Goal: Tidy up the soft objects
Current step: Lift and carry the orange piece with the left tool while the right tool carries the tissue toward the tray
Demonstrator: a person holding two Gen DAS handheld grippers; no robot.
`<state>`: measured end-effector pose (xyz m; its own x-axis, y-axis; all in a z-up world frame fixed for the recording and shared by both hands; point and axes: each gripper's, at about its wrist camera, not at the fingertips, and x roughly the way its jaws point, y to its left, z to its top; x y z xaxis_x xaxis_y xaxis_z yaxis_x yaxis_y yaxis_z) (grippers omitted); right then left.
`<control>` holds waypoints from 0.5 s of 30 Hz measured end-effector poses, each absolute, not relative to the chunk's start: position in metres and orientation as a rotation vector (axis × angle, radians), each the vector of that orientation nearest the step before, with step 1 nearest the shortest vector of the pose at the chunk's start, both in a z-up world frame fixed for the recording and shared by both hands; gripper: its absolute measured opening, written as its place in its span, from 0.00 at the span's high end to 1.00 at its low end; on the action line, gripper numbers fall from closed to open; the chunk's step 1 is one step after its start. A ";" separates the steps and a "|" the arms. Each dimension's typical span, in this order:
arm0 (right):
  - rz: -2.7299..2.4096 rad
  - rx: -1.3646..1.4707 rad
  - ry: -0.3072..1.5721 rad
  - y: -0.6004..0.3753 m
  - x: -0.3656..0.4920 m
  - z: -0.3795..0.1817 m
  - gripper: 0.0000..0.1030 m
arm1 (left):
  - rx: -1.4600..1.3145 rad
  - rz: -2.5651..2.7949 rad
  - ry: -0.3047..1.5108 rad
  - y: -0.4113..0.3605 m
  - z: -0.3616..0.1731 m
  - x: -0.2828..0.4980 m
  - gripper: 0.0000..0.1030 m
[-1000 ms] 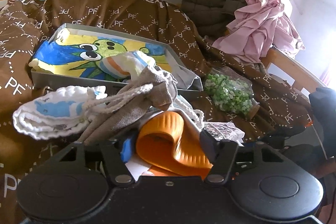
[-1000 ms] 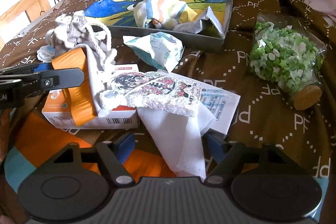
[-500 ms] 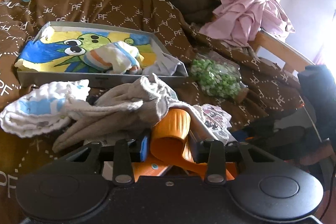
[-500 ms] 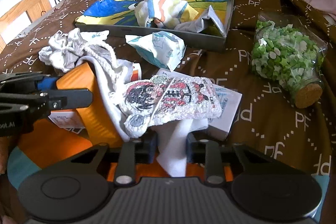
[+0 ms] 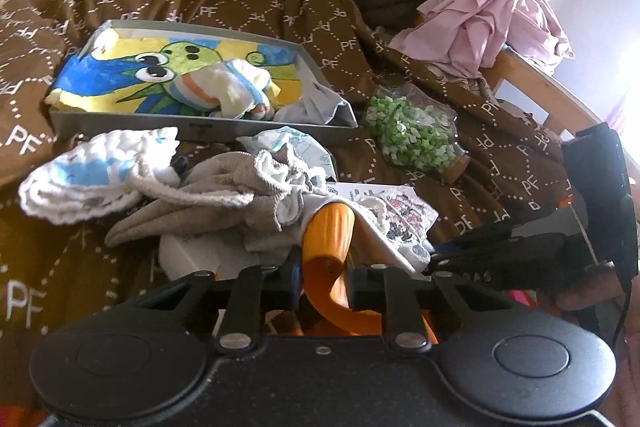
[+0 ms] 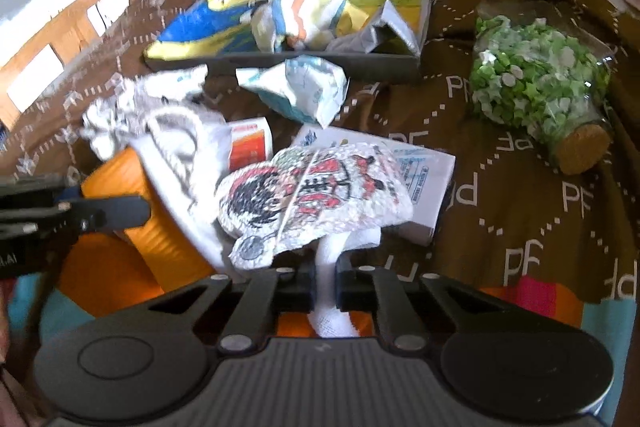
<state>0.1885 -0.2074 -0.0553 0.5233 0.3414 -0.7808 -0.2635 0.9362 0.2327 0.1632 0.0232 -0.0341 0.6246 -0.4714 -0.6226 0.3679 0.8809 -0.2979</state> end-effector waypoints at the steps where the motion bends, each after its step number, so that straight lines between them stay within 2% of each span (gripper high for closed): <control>1: 0.368 0.116 0.946 -0.210 0.187 -0.052 0.91 | -0.153 -0.477 0.758 0.025 -0.032 0.161 0.80; 8: 0.388 0.276 0.870 -0.234 0.179 -0.035 0.91 | -0.233 -0.452 0.747 0.036 -0.013 0.146 0.81; 15: 0.352 0.189 0.745 -0.235 0.163 -0.014 0.92 | -0.278 -0.464 0.727 0.037 0.003 0.128 0.81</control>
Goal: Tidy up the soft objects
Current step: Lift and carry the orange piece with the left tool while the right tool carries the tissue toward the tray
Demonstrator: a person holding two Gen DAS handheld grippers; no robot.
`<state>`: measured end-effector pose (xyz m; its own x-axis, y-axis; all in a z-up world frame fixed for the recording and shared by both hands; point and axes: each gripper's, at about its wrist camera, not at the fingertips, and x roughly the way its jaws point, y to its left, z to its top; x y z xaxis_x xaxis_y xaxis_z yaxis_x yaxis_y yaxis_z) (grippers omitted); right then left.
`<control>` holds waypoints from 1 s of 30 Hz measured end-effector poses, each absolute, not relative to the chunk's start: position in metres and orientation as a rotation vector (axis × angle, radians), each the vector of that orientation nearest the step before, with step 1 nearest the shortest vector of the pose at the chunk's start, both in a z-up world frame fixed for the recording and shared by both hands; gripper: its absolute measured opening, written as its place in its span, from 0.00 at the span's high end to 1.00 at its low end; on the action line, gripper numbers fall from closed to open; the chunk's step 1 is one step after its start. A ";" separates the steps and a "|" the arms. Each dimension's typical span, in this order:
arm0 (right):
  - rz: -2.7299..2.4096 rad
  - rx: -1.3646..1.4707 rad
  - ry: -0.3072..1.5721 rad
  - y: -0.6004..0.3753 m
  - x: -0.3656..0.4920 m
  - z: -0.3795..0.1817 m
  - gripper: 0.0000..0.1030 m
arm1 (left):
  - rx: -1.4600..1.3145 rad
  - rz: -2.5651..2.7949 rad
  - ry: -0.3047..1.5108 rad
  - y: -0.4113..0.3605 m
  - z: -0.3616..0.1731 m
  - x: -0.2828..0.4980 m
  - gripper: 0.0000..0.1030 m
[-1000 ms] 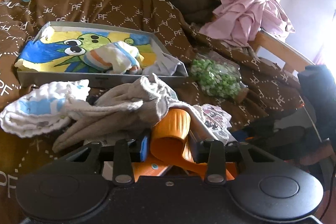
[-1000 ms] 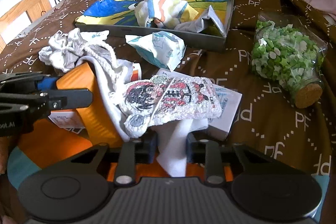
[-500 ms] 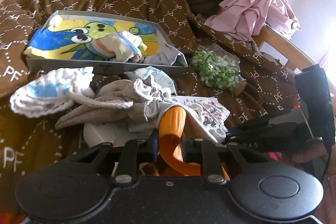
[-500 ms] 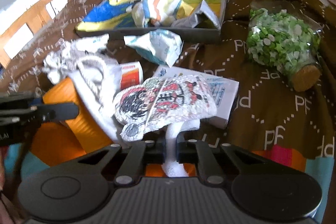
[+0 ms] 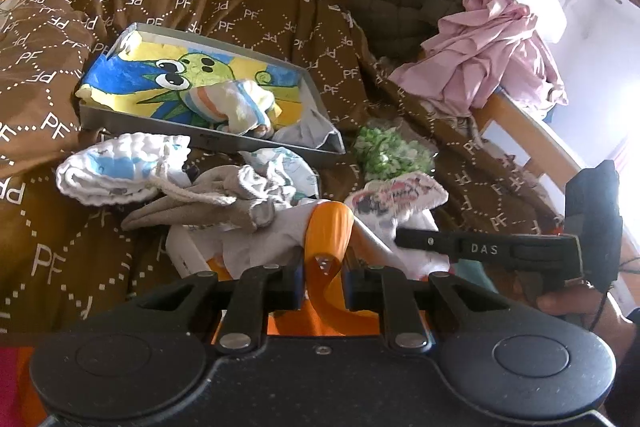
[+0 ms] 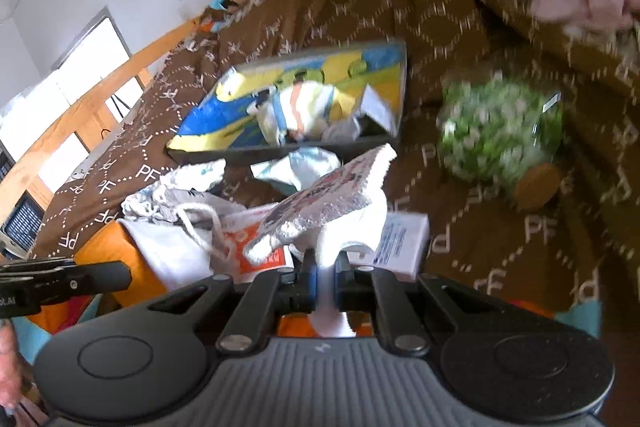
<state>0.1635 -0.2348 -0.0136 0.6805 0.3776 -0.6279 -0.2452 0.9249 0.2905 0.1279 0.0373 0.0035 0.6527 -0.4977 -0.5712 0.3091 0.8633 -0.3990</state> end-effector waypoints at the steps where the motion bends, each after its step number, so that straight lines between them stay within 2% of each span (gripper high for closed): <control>1: 0.362 0.202 0.738 -0.235 0.162 -0.012 0.92 | -0.280 -0.466 0.724 0.037 0.005 0.126 0.81; 6: 0.412 0.293 0.733 -0.242 0.160 -0.007 0.91 | -0.291 -0.466 0.683 0.039 0.014 0.116 0.81; 10: 0.440 0.472 0.857 -0.257 0.171 -0.021 0.91 | -0.319 -0.471 0.683 0.041 0.019 0.117 0.81; 15: 0.441 0.499 0.966 -0.253 0.177 -0.038 0.91 | -0.292 -0.440 0.764 0.039 0.015 0.123 0.82; 20: 0.509 0.525 0.968 -0.246 0.176 -0.039 0.91 | -0.355 -0.421 0.857 0.046 0.004 0.130 0.82; 30: 0.617 0.577 0.864 -0.245 0.174 -0.025 0.91 | -0.497 -0.483 0.871 0.061 0.013 0.138 0.81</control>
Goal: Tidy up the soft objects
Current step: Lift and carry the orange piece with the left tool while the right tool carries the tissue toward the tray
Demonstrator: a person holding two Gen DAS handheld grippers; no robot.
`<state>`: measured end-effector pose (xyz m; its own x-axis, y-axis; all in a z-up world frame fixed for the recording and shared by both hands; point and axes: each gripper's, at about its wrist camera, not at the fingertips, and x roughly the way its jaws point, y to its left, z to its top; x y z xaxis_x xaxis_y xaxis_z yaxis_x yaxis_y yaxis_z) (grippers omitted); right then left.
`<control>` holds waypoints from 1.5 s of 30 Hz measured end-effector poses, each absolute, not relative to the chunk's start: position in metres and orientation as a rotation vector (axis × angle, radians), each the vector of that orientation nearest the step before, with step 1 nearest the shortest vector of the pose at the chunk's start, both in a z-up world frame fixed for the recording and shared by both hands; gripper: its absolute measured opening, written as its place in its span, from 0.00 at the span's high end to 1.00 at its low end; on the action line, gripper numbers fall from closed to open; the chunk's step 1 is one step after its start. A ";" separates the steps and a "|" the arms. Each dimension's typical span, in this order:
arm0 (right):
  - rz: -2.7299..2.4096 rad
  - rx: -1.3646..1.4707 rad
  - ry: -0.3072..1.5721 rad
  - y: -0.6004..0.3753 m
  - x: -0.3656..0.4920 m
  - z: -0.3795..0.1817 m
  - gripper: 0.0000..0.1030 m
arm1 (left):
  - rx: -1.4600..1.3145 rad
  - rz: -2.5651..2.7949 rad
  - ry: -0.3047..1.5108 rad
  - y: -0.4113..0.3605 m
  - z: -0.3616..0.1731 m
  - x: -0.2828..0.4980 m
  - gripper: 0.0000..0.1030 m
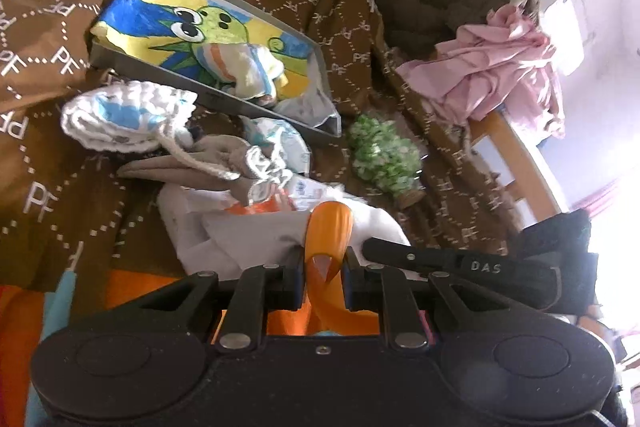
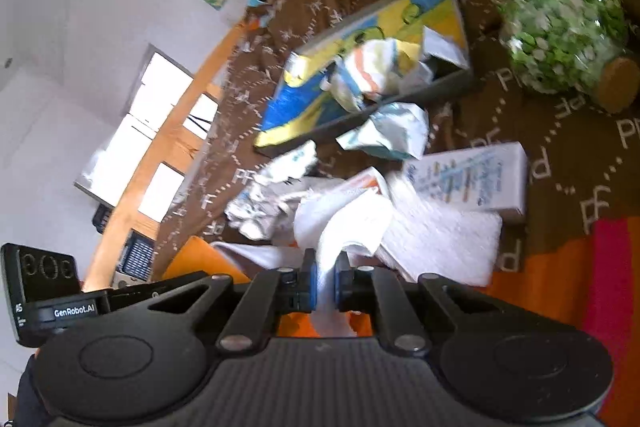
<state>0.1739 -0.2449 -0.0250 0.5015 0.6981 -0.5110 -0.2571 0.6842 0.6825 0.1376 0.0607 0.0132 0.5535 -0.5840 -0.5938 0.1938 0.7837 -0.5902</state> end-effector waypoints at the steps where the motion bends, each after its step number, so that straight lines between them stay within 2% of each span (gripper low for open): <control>1: 0.620 0.584 0.852 -0.246 0.174 -0.024 0.91 | -0.509 -0.490 0.867 0.062 0.014 0.138 0.81; 17: 0.613 0.628 0.641 -0.257 0.173 -0.008 0.91 | -0.677 -0.575 0.745 0.077 0.009 0.154 0.80; 23: 0.604 0.602 0.651 -0.251 0.176 -0.010 0.91 | -0.676 -0.558 0.724 0.081 0.003 0.164 0.78; 29: 0.605 0.593 0.662 -0.247 0.180 -0.015 0.91 | -0.580 -0.464 0.660 0.085 -0.001 0.177 0.78; 33: 0.610 0.578 0.673 -0.242 0.185 -0.018 0.91 | -0.395 -0.422 0.558 0.076 0.008 0.177 0.78; 37: 0.615 0.551 0.692 -0.235 0.188 -0.022 0.91 | -0.226 -0.402 0.492 0.061 0.014 0.169 0.73; 45: 0.617 0.523 0.714 -0.229 0.191 -0.026 0.91 | -0.176 -0.349 0.444 0.059 0.008 0.169 0.67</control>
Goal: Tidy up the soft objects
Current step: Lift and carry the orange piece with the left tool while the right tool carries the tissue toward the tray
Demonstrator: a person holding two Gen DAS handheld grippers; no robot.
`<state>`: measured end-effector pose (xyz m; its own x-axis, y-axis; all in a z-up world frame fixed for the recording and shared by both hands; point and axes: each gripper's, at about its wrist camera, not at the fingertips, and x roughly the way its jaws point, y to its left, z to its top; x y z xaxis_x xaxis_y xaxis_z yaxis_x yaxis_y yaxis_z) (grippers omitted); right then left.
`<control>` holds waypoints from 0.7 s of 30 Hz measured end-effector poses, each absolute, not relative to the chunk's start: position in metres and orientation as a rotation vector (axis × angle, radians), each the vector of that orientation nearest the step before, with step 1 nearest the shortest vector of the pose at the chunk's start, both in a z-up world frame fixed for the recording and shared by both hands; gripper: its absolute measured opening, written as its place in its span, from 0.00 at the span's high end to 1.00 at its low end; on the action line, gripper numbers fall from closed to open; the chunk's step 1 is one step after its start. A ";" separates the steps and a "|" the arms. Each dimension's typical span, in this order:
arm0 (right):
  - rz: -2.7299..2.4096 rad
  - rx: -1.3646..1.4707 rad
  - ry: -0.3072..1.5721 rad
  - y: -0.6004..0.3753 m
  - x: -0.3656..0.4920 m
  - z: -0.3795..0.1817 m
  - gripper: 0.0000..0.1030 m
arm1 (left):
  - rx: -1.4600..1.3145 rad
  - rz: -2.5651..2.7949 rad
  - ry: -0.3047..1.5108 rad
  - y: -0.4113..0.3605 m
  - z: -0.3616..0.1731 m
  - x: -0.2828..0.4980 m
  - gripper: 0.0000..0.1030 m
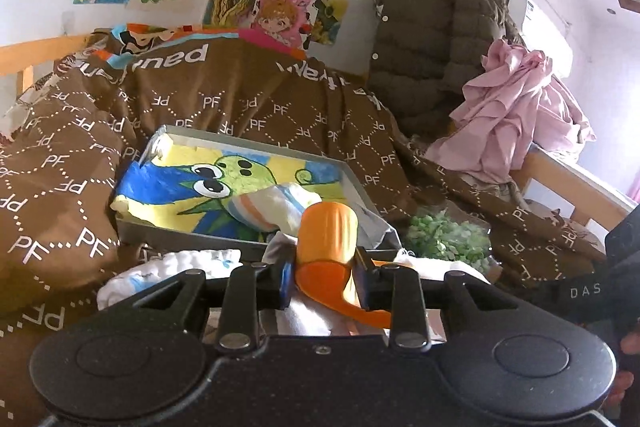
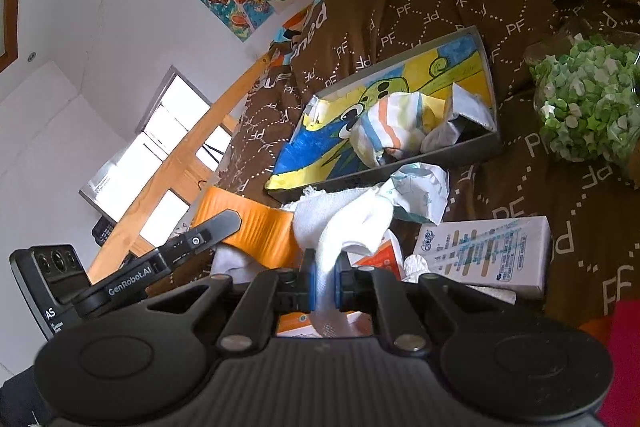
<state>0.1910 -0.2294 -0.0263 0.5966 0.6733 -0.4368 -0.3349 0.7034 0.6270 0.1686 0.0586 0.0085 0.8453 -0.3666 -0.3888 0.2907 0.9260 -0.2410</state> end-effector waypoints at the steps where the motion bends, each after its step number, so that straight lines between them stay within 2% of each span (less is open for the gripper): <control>1: 0.617 0.521 0.715 -0.229 0.191 -0.027 0.91 | -0.166 -0.348 0.438 0.057 0.008 0.168 0.66; 9: 0.612 0.515 0.716 -0.229 0.191 -0.027 0.91 | -0.070 -0.343 0.431 0.043 0.003 0.165 0.45; 11: 0.608 0.514 0.716 -0.229 0.191 -0.027 0.91 | -0.058 -0.339 0.430 0.043 0.001 0.165 0.46; 13: 0.604 0.512 0.714 -0.229 0.191 -0.027 0.91 | -0.039 -0.336 0.431 0.042 0.001 0.164 0.56; 15: 0.605 0.517 0.714 -0.230 0.191 -0.027 0.91 | -0.009 -0.327 0.425 0.039 0.001 0.164 0.57; 17: 0.605 0.515 0.713 -0.229 0.191 -0.027 0.91 | 0.029 -0.317 0.407 0.036 0.000 0.161 0.57; 21: 0.603 0.515 0.713 -0.230 0.192 -0.027 0.91 | 0.066 -0.306 0.385 0.033 -0.001 0.161 0.46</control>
